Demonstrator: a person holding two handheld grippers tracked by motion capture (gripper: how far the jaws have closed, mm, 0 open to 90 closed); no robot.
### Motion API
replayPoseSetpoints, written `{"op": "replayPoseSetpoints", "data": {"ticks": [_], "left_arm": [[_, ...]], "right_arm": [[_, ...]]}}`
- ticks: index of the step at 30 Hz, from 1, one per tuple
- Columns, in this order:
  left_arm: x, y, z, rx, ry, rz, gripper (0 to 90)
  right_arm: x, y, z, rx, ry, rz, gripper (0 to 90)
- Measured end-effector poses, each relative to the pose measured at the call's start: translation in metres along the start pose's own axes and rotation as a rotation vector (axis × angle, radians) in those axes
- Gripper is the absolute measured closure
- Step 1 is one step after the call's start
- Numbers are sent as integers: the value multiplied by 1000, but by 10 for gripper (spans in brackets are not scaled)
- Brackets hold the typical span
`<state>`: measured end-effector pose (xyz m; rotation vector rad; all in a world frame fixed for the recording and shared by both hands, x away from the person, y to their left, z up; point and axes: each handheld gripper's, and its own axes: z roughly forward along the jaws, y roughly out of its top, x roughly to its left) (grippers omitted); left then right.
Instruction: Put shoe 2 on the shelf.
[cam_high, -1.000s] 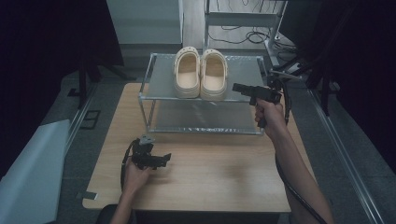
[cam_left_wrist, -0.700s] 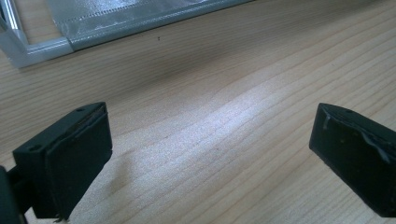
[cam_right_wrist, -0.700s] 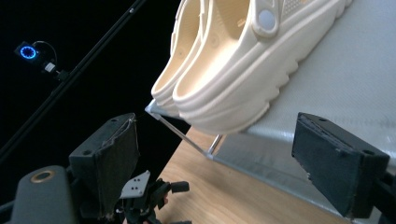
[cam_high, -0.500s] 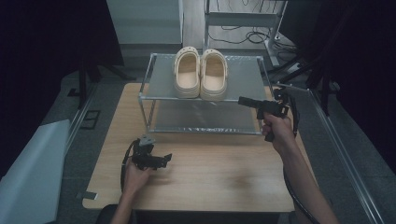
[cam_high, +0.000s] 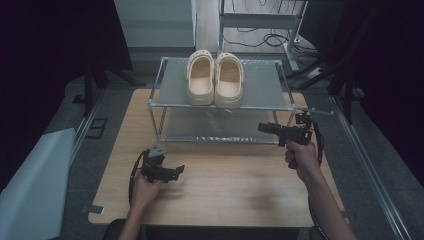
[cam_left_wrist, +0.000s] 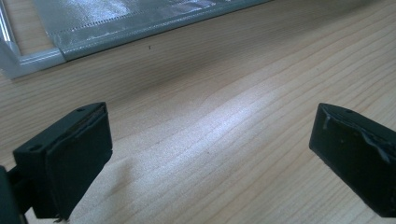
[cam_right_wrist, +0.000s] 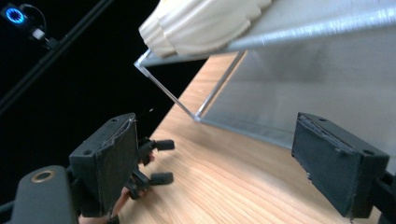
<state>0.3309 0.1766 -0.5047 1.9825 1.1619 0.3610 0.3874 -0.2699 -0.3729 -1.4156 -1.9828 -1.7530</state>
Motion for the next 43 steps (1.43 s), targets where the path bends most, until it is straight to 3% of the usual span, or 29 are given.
{"op": "replayPoseSetpoints", "data": {"ticks": [10,16,25,27,30,31,32,36,41,43], "left_arm": [[-3,-4,-3,-4,-3,-3,0],[-6,-6,-4,4,0,9,0],[-11,-8,-4,26,1,17,0],[-11,-8,-3,31,-2,18,0],[-13,-8,-2,39,2,28,0],[-14,-8,-1,44,3,32,0],[-14,-8,-1,44,3,32,0],[-17,-8,2,64,8,50,0],[-22,-7,6,93,10,68,0],[-22,-6,7,95,13,70,0]], "right_arm": [[-17,-36,0,25,-26,-3,147],[-27,-62,4,44,-65,-29,144],[-32,-92,12,95,-182,-151,126],[-35,-103,17,123,-231,-191,74],[-38,-109,21,156,-262,-224,59],[-41,-116,25,184,-298,-262,57],[-41,-116,25,184,-298,-262,57],[-44,-129,37,267,-371,-377,55],[-40,-138,48,335,-395,-463,56],[-40,-139,49,337,-392,-471,57]]}}
